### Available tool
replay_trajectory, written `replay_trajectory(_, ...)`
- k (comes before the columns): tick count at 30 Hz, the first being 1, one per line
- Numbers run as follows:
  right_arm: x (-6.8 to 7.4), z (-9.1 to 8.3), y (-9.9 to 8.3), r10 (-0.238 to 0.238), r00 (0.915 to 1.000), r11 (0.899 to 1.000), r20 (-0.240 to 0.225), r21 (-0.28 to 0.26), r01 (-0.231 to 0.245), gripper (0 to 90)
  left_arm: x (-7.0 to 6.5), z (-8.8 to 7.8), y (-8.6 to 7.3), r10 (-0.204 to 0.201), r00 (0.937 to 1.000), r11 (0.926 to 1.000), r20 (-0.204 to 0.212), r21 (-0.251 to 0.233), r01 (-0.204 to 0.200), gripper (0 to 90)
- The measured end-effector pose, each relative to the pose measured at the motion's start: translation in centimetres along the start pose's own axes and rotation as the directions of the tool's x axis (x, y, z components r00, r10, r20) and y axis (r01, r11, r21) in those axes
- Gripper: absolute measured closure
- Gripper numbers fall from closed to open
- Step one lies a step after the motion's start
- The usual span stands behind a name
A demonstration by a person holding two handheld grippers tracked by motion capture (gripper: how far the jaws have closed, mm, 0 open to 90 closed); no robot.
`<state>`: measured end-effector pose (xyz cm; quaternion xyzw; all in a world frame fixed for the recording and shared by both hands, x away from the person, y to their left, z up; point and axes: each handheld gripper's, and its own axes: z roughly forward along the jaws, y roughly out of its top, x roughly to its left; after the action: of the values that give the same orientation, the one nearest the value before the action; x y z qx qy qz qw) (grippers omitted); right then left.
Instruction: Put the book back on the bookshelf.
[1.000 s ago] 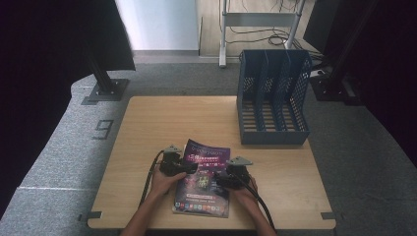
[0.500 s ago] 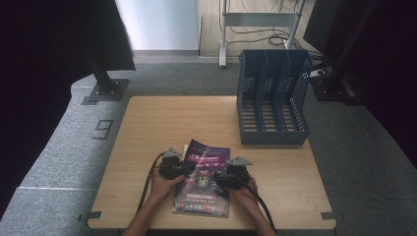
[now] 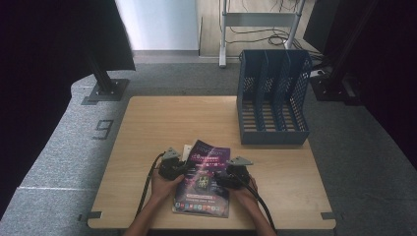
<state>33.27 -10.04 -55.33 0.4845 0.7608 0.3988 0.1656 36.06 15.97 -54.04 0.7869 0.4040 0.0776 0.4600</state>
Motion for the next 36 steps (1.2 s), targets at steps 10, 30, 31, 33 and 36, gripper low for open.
replay_trajectory(10,-0.1,-0.1,0.0,0.012,0.9999,1.0,-0.004,-0.004,-0.012,26.2,-0.4,-0.5,0.3,0.024,0.9994,0.999,0.026,-0.039,-0.023,86.1)
replay_trajectory(30,-0.8,-1.6,0.7,0.049,0.9955,0.997,-0.081,-0.062,-0.054,23.2,-3.1,-3.0,2.0,0.092,0.9946,0.9845,0.047,-0.154,-0.084,86.3)
replay_trajectory(31,-0.8,-1.8,0.8,0.041,0.9958,0.997,-0.082,-0.062,-0.046,22.8,-3.2,-3.1,2.1,0.097,0.9941,0.9838,0.047,-0.156,-0.089,86.3)
replay_trajectory(33,-0.9,-2.0,0.9,0.038,0.995,0.997,-0.092,-0.07,-0.044,22.6,-3.5,-3.5,2.4,0.111,0.9926,0.9805,0.048,-0.168,-0.102,86.3)
replay_trajectory(36,-1.0,-2.3,1.1,0.043,0.9937,0.995,-0.104,-0.09,-0.052,22.5,-3.9,-4.0,2.6,0.12,0.9914,0.977,0.051,-0.183,-0.109,86.3)
